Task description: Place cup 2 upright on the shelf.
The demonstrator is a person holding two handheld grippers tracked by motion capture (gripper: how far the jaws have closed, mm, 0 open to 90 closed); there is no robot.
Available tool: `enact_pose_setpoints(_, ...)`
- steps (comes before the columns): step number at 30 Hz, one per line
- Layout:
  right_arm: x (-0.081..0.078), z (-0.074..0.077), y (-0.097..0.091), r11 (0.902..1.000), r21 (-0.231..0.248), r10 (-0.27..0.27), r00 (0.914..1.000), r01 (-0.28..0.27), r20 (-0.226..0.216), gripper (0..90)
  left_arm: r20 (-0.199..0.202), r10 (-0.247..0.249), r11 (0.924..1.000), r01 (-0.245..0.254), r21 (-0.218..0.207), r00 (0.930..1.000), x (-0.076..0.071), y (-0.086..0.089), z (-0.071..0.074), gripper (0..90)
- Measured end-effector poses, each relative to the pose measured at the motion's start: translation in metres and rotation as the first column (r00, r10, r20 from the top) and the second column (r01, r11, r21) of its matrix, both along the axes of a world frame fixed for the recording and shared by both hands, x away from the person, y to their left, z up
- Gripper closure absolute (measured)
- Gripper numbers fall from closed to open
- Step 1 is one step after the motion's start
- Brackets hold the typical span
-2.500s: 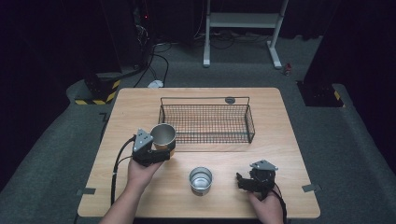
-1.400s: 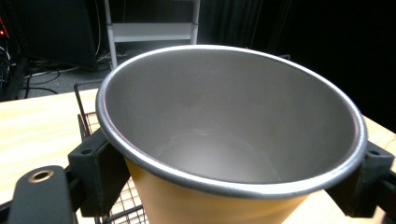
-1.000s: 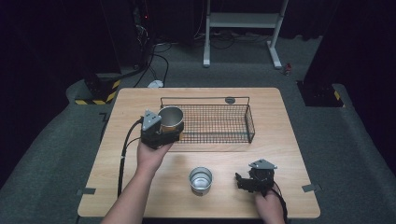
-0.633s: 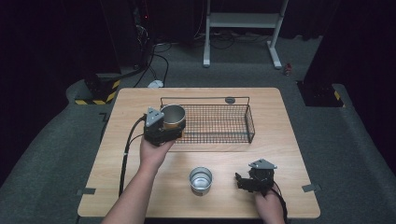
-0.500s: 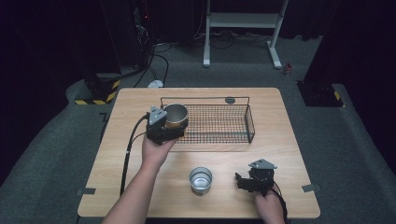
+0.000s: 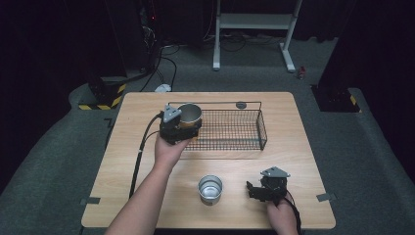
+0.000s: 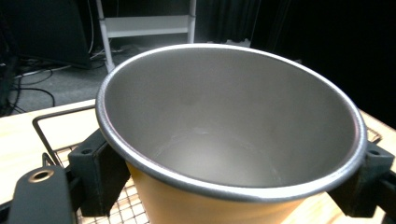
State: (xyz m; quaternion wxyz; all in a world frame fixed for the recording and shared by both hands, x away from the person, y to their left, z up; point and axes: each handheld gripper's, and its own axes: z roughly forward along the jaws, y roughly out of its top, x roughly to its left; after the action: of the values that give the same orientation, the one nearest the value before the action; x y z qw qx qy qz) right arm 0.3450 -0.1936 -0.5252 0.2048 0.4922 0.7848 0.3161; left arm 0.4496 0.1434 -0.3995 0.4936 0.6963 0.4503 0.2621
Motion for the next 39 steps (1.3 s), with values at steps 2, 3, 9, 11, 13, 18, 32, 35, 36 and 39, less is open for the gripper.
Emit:
enact_pose_setpoints(2, 0.0, 0.0, 0.0, 1.0, 0.0, 0.0, 1.0, 0.0, 0.0, 9.2, 0.0, 0.002, 1.0, -0.002, 0.003, 1.0, 0.002, -0.002, -0.001, 14.4)
enact_pose_setpoints(3, 0.0, 0.0, 0.0, 1.0, 0.0, 0.0, 1.0, 0.0, 0.0, 9.1, -0.001, 0.003, 1.0, -0.003, 0.0, 1.0, 0.002, -0.004, -0.001, 14.4)
enact_pose_setpoints(9, 0.0, 0.0, 0.0, 1.0, 0.0, 0.0, 1.0, 0.0, 0.0, 9.2, 0.001, 0.009, 1.0, -0.009, -0.004, 1.0, 0.01, -0.009, -0.002, 14.4)
enact_pose_setpoints(11, 0.0, 0.0, 0.0, 1.0, 0.0, 0.001, 1.0, -0.001, 0.0, 9.2, 0.003, 0.013, 0.9999, -0.013, 0.0, 0.9999, 0.013, -0.009, -0.003, 14.4)
enact_pose_setpoints(13, 0.0, 0.0, 0.0, 1.0, -0.001, 0.003, 1.0, -0.003, 0.0, 9.2, 0.001, 0.018, 0.9998, -0.018, 0.004, 0.9998, 0.017, -0.01, -0.004, 14.4)
enact_pose_setpoints(18, 0.0, 0.0, 0.0, 1.0, 0.0, 0.005, 1.0, -0.005, -0.002, 9.2, -0.01, 0.038, 0.9991, -0.039, -0.016, 0.9992, 0.026, -0.012, -0.006, 14.4)
enact_pose_setpoints(32, -0.001, 0.0, 0.0, 0.9997, -0.002, 0.023, 0.9997, -0.023, 0.0, 9.2, -0.068, 0.062, 0.9981, -0.061, 0.01, 0.9958, 0.042, -0.014, -0.022, 14.4)
enact_pose_setpoints(35, -0.001, 0.0, 0.0, 0.9997, -0.002, 0.023, 0.9997, -0.023, 0.0, 9.2, -0.073, 0.058, 0.9982, -0.057, 0.017, 0.9956, 0.043, -0.016, -0.025, 14.4)
enact_pose_setpoints(36, -0.001, 0.0, 0.0, 0.9997, -0.002, 0.023, 0.9997, -0.023, 0.0, 9.2, -0.076, 0.058, 0.9982, -0.056, 0.023, 0.9954, 0.044, -0.016, -0.026, 14.4)
enact_pose_setpoints(39, -0.001, 0.0, 0.0, 0.9997, -0.002, 0.023, 0.9997, -0.023, 0.0, 9.2, -0.095, 0.066, 0.9976, -0.063, 0.028, 0.9933, 0.045, -0.017, -0.03, 14.4)
